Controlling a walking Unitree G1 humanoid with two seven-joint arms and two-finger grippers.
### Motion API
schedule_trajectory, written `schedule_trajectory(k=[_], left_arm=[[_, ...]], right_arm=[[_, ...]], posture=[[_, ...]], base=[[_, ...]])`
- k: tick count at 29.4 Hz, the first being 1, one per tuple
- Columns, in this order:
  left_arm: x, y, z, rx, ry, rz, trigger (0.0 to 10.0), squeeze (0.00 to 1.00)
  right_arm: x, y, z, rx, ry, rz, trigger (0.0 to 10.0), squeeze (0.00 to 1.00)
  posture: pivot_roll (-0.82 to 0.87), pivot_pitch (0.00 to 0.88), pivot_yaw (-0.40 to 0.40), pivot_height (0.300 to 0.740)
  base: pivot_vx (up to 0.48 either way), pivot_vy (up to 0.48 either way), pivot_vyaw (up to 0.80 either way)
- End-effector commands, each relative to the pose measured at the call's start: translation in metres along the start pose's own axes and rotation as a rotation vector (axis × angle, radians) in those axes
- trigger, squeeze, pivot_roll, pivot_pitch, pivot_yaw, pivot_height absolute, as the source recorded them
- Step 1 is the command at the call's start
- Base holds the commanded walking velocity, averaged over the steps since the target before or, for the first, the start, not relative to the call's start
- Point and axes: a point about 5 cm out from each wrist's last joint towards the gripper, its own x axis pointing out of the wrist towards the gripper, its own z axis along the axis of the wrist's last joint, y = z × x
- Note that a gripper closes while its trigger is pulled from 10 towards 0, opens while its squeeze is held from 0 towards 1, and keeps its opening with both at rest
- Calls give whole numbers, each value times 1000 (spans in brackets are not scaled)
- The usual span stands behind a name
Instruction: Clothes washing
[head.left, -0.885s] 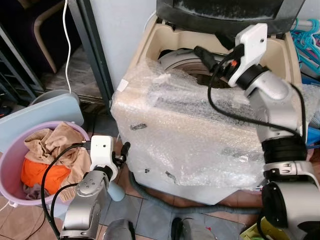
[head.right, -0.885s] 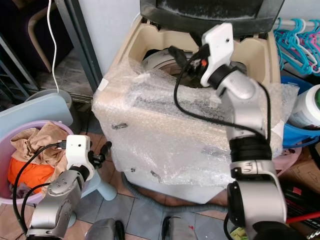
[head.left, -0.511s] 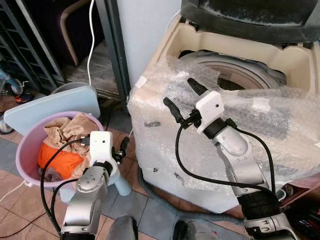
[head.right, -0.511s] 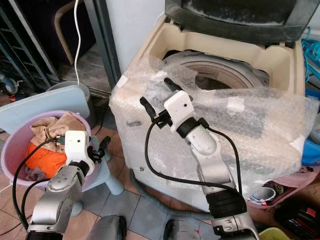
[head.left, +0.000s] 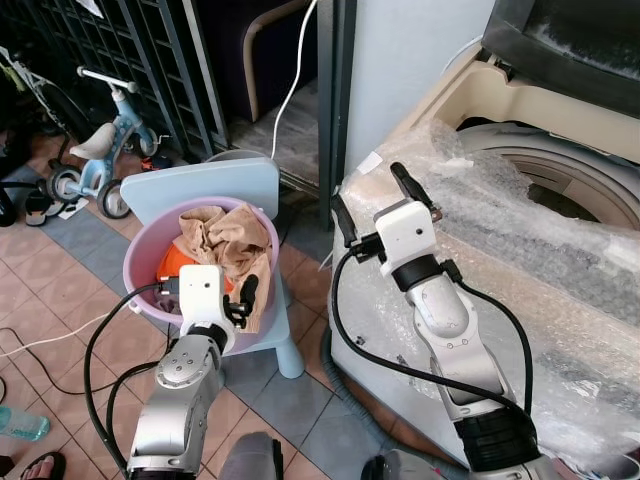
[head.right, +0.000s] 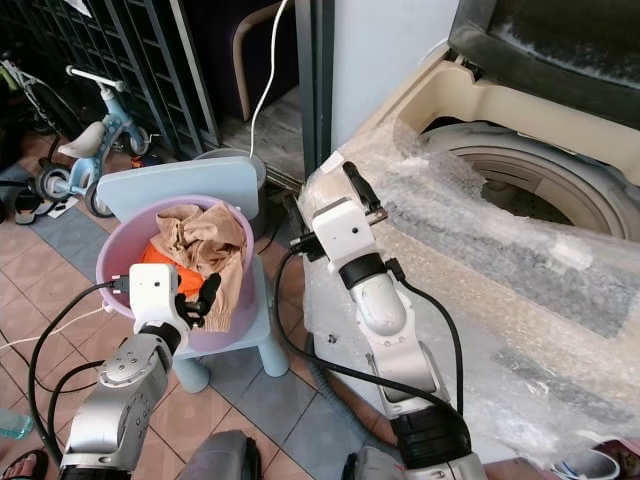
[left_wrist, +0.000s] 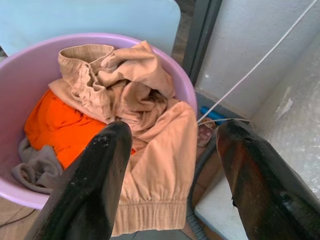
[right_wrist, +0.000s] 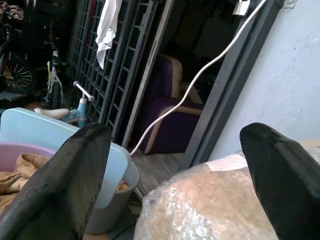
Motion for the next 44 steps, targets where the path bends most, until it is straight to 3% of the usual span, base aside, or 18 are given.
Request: schedule_trajectory(k=[1,20,23,24,29,33,35,38,44], left_arm=[[-2,9,-2,3,11,36,10000,0],[3,11,-2,12,25,57,10000,0],[3,11,-1,11,8,57,10000,0],[2,13,5,39,-38,61,10000,0],[1,17,7,19,-64,65,10000,0],[-1,18,7,10,-74,67,10000,0],[-1,21,6,5,-73,86,10000,0],[-2,24,6,7,-77,115,10000,0],[-3,28,2,16,-61,144,10000,0]], right_arm=[[3,6,5,27,-14,23,10000,0],[4,11,1,69,28,55,10000,0],[4,14,1,62,29,81,10000,0],[3,16,-1,55,38,102,10000,0],[-6,17,-21,43,135,90,10000,0],[-14,18,-38,87,243,68,10000,0],[-28,21,-63,118,397,58,10000,0],[-44,19,-85,148,536,-8,10000,0],[-64,8,-100,171,599,-130,10000,0]], posture=[[-40,107,17,740],[-45,106,20,740],[-45,105,20,740],[-46,102,19,740],[-45,103,19,740],[-42,108,12,740],[-39,108,7,740],[-32,114,6,740],[-50,125,15,740]], base=[[0,480,0],[0,480,0],[0,480,0],[0,0,0],[0,0,486],[0,0,670],[266,0,0],[89,0,0],[0,0,0]])
